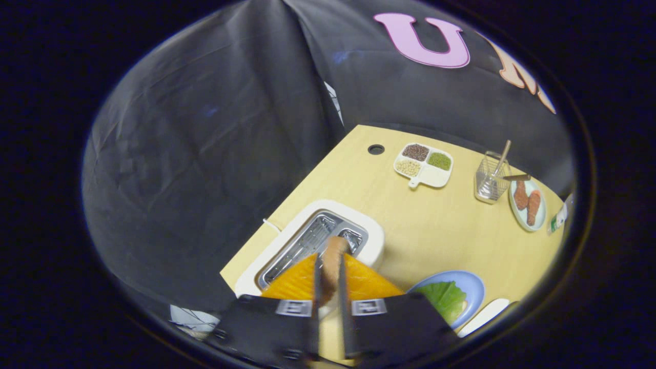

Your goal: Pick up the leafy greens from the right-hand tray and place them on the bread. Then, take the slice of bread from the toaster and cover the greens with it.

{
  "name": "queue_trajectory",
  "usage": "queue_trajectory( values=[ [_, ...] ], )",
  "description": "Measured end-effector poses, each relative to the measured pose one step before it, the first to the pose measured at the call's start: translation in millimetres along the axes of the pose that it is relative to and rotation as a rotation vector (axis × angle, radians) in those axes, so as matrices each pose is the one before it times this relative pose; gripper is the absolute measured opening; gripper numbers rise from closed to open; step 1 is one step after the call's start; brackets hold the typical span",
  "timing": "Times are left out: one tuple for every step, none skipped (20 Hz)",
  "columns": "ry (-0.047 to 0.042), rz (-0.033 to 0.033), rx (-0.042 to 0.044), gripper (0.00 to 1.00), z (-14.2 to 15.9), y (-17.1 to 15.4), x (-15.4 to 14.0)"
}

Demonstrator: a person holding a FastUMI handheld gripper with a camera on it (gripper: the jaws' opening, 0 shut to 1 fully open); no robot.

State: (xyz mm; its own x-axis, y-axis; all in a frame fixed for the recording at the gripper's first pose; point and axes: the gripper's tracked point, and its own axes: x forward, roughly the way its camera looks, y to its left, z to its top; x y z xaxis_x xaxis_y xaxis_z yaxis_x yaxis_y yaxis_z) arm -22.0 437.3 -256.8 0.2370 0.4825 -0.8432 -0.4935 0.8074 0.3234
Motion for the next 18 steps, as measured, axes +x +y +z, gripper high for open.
queue_trajectory(
  values=[
    [0.0044, 0.01389, 0.00545, 0.13, -1.59, 2.09, -1.06],
    [-0.01063, -0.00798, -0.00155, 0.11, 2.26, -0.78, -3.89],
    [-0.02275, 0.00164, 0.00589, 0.09, 5.34, -1.15, -4.73],
    [-0.00748, 0.01588, -0.00058, 0.08, 1.73, 2.99, -5.23],
    [-0.01375, -0.0011, -0.00014, 0.06, 2.68, -1.44, -3.81],
    [-0.0016, 0.00929, -0.00007, 0.05, 0.17, -1.16, -5.56],
    [-0.00782, 0.00478, 0.00877, 0.04, 1.89, -1.62, -4.12],
    [-0.00766, 0.00465, 0.00918, 0.04, 1.24, -1.77, -5.18],
    [-0.00818, 0.00641, 0.01209, 0.04, 2.71, -2.56, -4.58],
    [-0.00665, 0.00576, 0.01242, 0.04, 0.96, -2.23, -5.4],
    [-0.00865, 0.00348, 0.00835, 0.04, 2.13, -4.0, -4.17],
    [-0.0075, 0.00609, 0.00882, 0.04, 0.59, -3.06, -5.87],
    [-0.00189, 0.0018, 0.00904, 0.04, -0.72, -4.67, -4.09],
    [-0.00308, 0.00629, 0.01418, 0.04, -1.18, -4.29, -4.44],
    [-0.00393, 0.01027, 0.0189, 0.04, -0.55, -2.66, -3.55],
    [-0.00432, 0.01185, 0.01766, 0.04, -1.16, -2.04, -3.98],
    [-0.00748, 0.01073, 0.01829, 0.04, 0.39, -3.11, -4.79],
    [0.00056, 0.00995, 0.01495, 0.04, -1.04, -3.47, -3.58]
  ],
)
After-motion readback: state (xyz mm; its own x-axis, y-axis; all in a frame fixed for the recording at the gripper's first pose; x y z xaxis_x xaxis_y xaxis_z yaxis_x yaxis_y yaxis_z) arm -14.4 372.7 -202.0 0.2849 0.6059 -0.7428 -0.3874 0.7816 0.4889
